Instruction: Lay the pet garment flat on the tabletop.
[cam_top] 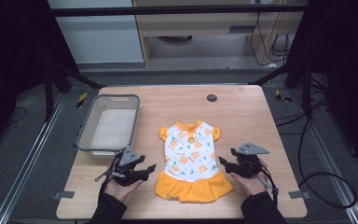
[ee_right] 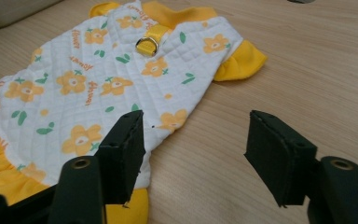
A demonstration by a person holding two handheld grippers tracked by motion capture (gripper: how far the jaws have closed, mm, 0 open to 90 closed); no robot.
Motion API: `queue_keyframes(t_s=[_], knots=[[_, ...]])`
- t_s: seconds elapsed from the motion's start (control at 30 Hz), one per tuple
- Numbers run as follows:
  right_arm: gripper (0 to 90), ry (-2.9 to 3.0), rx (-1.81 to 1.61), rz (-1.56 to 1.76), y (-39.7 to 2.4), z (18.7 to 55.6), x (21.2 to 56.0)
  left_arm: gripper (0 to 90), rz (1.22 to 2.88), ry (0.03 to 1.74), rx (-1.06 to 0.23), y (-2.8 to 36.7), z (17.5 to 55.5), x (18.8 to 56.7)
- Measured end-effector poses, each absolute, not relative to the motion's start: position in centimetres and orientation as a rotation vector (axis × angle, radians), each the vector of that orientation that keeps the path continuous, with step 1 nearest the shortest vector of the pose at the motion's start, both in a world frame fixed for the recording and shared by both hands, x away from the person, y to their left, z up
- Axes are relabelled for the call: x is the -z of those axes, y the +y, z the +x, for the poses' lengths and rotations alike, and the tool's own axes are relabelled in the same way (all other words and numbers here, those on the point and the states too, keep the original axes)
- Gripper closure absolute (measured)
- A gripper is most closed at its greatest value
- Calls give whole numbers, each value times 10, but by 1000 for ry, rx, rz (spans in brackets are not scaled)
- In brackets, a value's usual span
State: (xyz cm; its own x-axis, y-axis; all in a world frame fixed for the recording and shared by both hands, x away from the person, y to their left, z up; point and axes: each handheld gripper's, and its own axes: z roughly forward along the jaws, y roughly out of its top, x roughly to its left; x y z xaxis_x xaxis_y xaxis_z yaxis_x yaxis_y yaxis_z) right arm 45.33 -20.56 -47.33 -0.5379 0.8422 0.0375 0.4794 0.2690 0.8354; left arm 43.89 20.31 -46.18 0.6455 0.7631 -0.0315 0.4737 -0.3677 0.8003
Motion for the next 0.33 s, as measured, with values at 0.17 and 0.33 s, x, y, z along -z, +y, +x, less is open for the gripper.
queue_keyframes(t_s=[0.17, 0.33], knots=[[273, 2087, -1194, 1244, -220, 444, 474, 340, 2008, 1021, -474, 229, 434, 465], [224, 2056, -1152, 1280, -236, 440, 479, 308, 1996, 1051, -500, 244, 428, 469]])
